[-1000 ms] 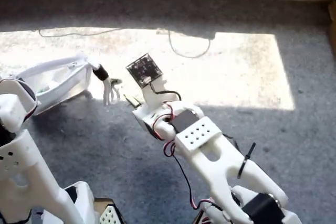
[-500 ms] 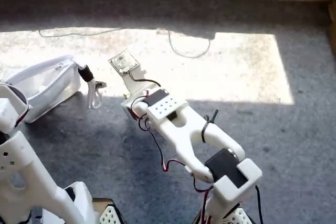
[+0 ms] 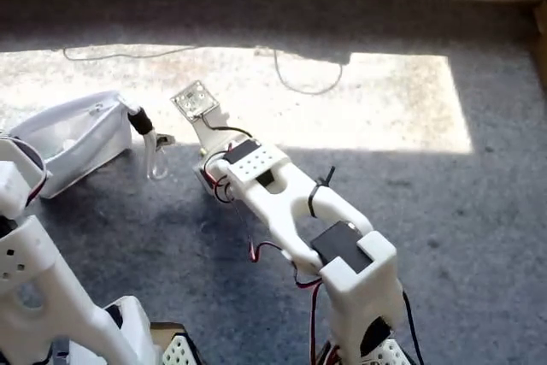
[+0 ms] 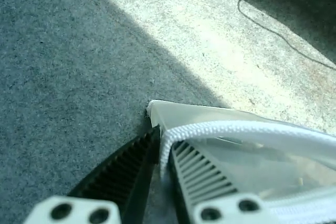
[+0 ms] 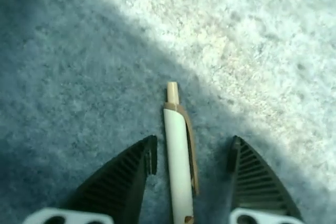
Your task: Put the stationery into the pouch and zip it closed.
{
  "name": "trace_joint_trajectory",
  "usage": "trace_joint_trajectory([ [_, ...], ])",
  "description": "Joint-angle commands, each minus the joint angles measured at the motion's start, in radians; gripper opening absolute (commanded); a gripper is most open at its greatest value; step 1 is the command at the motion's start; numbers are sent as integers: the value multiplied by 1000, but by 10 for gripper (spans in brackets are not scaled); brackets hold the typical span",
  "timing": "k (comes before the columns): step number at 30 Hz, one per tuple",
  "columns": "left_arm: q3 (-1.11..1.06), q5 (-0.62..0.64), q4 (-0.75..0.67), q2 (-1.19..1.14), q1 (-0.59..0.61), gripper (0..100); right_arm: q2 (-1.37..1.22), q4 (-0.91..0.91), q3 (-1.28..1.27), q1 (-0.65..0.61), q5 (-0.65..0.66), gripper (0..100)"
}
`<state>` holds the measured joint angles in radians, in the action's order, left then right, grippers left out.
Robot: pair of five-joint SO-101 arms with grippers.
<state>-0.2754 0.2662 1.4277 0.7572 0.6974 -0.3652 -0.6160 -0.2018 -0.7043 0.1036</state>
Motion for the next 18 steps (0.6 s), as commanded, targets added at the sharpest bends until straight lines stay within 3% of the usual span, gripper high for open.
trace_joint_trajectory([
  [1,7,5,-26,28,4,9,7,-48,58,-13,69,212],
  [6,7,5,-25,28,4,9,-21,-206,136,-13,86,207],
  [18,5,5,-23,28,4,9,-314,-556,559,-7,87,60],
])
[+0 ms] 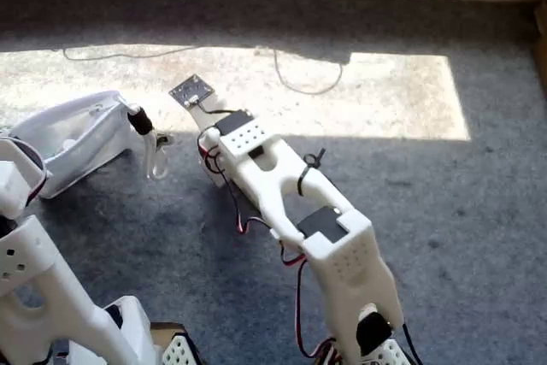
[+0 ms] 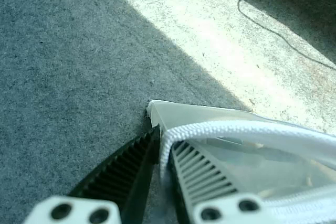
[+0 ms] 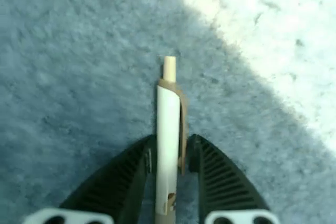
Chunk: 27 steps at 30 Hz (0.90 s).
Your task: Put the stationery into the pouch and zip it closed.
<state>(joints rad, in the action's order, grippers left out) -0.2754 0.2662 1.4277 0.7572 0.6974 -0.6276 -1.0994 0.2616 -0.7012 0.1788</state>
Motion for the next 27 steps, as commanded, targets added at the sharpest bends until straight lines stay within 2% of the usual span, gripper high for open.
trace_joint_trajectory([
  [1,5,5,-23,28,4,9,-67,-97,130,-10,12,46],
  [6,5,5,-23,28,4,9,-110,-196,234,-8,12,12],
  [14,5,5,-23,28,1,9,-93,-295,271,50,11,12],
  [21,13,8,-28,28,-74,9,35,-417,291,88,6,12],
  [27,16,11,-35,28,-165,10,176,-437,285,151,5,11],
])
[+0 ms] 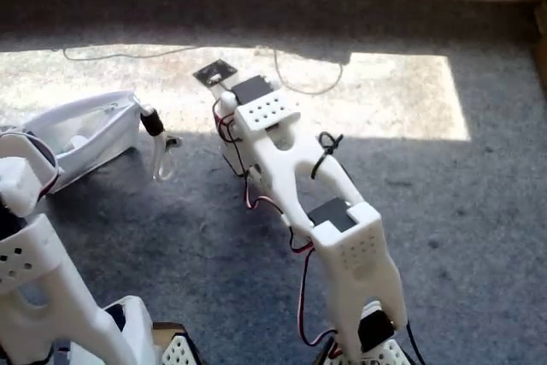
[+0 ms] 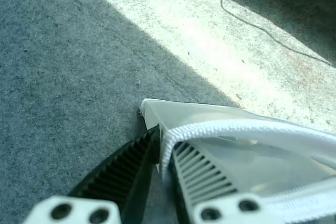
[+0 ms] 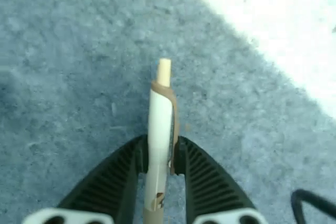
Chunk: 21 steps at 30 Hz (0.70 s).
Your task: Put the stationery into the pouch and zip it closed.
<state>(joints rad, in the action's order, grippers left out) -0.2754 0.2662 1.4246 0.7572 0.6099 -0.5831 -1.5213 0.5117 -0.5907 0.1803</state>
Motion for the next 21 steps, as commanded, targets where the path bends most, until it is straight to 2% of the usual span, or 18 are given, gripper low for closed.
trace_joint_trajectory([
  [1,19,11,-40,28,-91,10,148,-18,35,51,3,11],
  [6,36,12,-49,28,-166,8,226,-79,35,84,3,11],
  [17,48,15,-49,19,-409,8,420,-156,33,136,-32,6],
  [21,48,38,-52,19,-452,10,486,-183,33,148,-32,6],
])
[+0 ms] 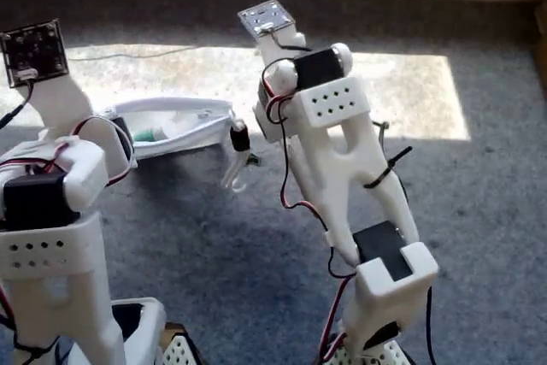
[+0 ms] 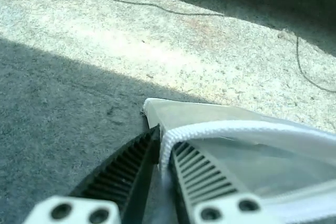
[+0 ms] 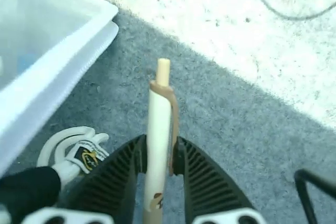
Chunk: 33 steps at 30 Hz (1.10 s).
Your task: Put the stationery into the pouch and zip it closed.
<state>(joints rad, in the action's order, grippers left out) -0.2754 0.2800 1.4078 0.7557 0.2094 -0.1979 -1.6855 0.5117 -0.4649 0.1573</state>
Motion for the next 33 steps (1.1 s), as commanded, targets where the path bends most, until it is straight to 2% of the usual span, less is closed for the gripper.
trace_joint_trajectory([
  [1,48,25,-35,21,-58,10,117,-19,33,24,-11,6],
  [12,119,21,-31,-85,-101,10,371,-8,-70,30,-43,6],
  [16,160,21,-15,-148,-101,10,441,-7,-67,30,-103,6],
  [22,197,20,6,-194,-101,10,533,107,-67,27,-193,6],
  [33,182,-5,6,-197,-96,9,679,259,-68,-176,-313,6],
])
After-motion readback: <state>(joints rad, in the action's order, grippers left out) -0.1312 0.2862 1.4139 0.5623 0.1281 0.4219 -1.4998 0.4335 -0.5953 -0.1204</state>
